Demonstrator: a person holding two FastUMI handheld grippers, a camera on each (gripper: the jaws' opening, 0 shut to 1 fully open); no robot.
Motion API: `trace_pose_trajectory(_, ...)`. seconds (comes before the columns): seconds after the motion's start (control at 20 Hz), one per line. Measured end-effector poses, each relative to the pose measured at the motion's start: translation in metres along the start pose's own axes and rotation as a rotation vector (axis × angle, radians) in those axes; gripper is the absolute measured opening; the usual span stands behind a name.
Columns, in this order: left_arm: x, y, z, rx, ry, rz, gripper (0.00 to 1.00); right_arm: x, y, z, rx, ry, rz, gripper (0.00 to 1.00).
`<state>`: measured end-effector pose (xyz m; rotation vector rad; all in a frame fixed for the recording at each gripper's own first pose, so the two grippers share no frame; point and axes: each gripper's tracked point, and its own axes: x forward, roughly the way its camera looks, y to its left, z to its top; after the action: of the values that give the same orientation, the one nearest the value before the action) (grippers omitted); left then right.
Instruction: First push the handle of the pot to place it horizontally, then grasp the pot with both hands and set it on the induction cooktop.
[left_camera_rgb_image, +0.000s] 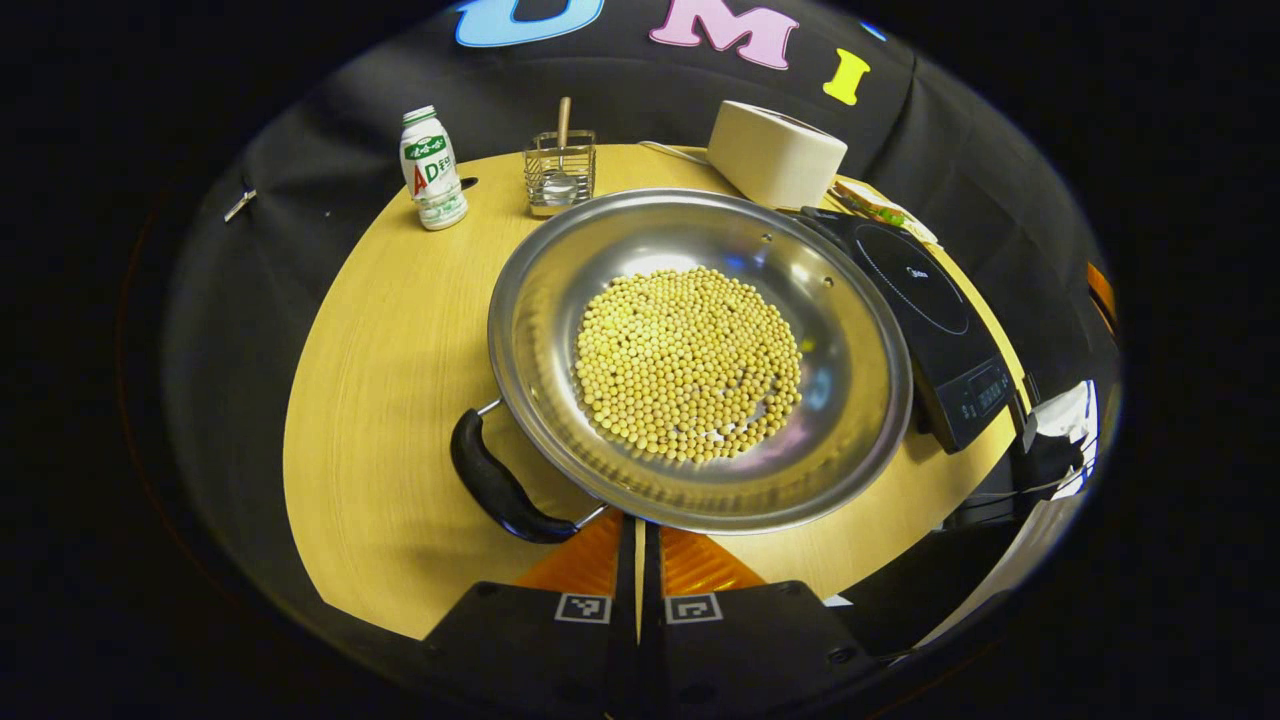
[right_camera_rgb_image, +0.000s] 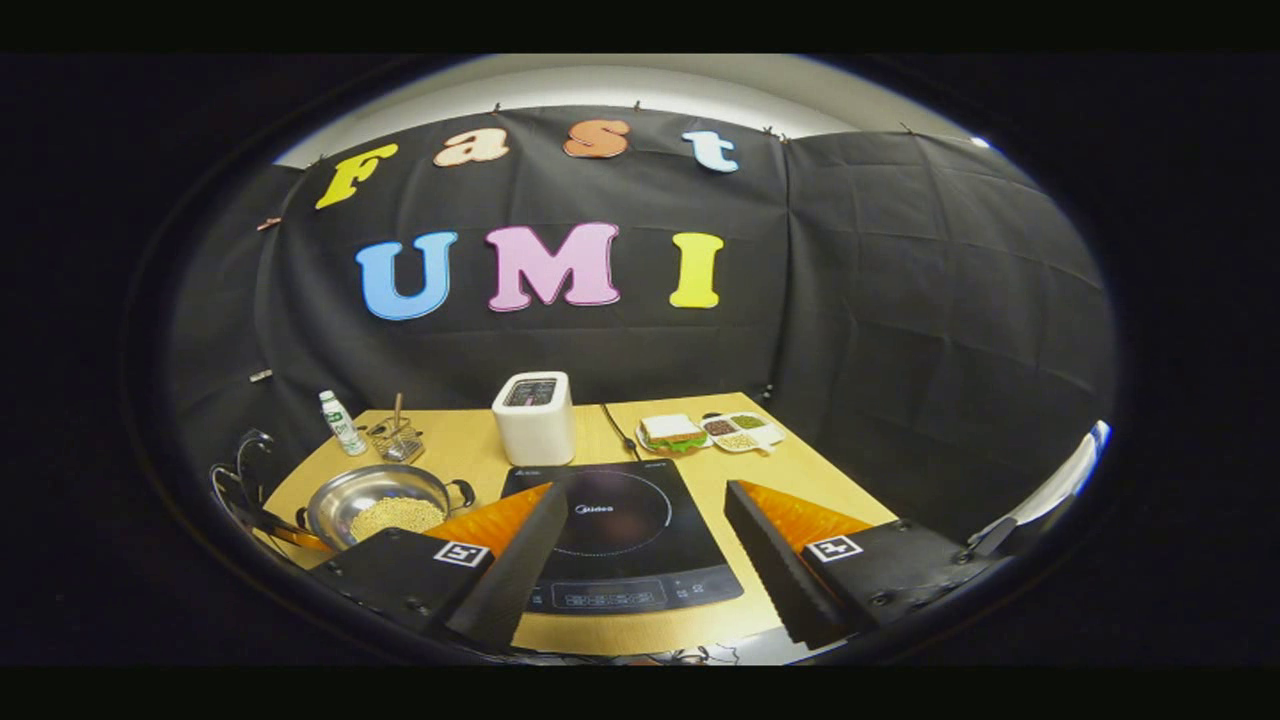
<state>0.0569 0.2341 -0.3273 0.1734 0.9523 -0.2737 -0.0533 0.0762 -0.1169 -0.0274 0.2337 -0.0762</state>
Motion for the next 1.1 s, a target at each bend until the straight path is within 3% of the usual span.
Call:
trace_pose_trajectory(0.55,0.009,0.043,0.016,-0.151,0.005,0.045,0.05,0.004,0.004,-0.002,-0.016,0.012,0.006,0.99)
trace_pose_trajectory(1.1,0.023,0.083,0.042,-0.189,-0.010,0.096,0.05,0.009,-0.003,-0.005,-0.005,0.044,-0.015,0.99)
